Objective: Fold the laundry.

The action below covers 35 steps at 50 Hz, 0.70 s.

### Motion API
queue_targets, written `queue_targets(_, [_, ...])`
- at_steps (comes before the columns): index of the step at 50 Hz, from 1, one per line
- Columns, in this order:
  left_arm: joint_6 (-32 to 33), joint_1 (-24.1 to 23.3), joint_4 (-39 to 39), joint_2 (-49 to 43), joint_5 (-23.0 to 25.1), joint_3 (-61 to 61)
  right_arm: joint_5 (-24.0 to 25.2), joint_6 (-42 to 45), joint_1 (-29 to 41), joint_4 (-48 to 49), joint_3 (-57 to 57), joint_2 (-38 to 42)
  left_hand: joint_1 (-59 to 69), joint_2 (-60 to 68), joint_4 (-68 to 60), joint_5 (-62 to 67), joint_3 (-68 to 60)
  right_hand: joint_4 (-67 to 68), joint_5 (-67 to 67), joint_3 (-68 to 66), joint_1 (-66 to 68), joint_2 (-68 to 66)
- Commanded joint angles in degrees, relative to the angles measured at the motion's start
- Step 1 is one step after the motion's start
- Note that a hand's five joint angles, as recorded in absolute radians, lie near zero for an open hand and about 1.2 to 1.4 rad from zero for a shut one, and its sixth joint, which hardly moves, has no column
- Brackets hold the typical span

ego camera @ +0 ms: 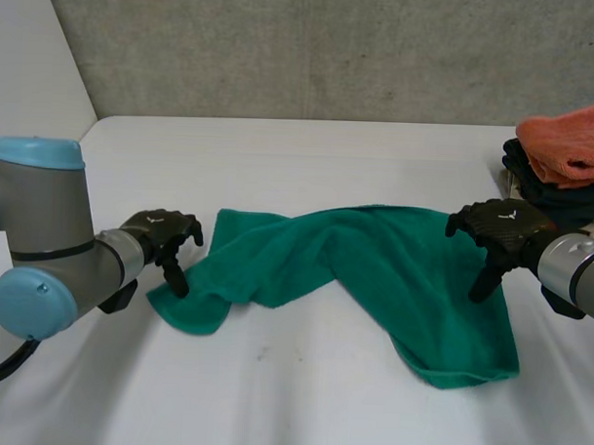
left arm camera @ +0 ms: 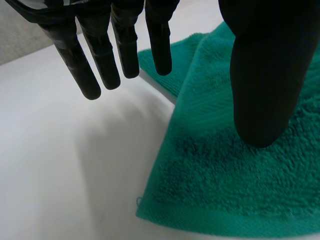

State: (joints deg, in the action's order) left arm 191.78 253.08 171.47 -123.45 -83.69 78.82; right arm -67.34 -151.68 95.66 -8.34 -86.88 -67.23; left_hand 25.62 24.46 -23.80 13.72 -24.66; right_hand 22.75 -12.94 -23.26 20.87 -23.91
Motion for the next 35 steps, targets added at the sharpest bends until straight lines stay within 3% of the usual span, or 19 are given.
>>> queue_targets(1, [0.2, -0.3, 0.9, -2.1, 0.0, -0.2, 0.0, 0.0, -0.1, 1.2, -1.3, -0.2, -0.8, 0.4, -1.0, 1.1, -0.2, 0.8, -0.6, -0.3, 2.7, 0.4])
queue_targets(12, [0.3, -1.1, 1.3, -4.9, 0.0, -1.2, 0.0, 0.1, -0.1, 2.0, -1.8, -0.1, 6.3, 7.4, -8.1, 8.2, -7.2, 0.8, -0.6, -0.3, 2.7, 0.4])
queue_targets(19, [0.2, -2.6, 4.8, -4.8, -0.2, -0.9, 0.0, 0.1, -0.1, 2.5, -2.3, -0.2, 54.3, 55.5, -56.1, 56.2, -55.3, 0.8, -0.6, -0.3, 2.7, 0.4])
queue_targets(25, [0.7, -3.6, 6.1, -3.6, -0.9, -1.1, 0.0, 0.1, -0.3, 2.5, -2.2, -0.4, 54.4, 55.5, -56.2, 56.3, -55.3, 0.6, -0.4, -0.1, 2.5, 0.5])
queue_targets(35, [4.2, -4.4, 6.7, 10.4, -2.2, -1.1, 0.2, 1.9, -0.7, 0.4, 3.5, -1.0, 54.4, 55.5, -56.2, 56.3, -55.3, -0.7, 0.9, 1.2, 1.2, 1.9])
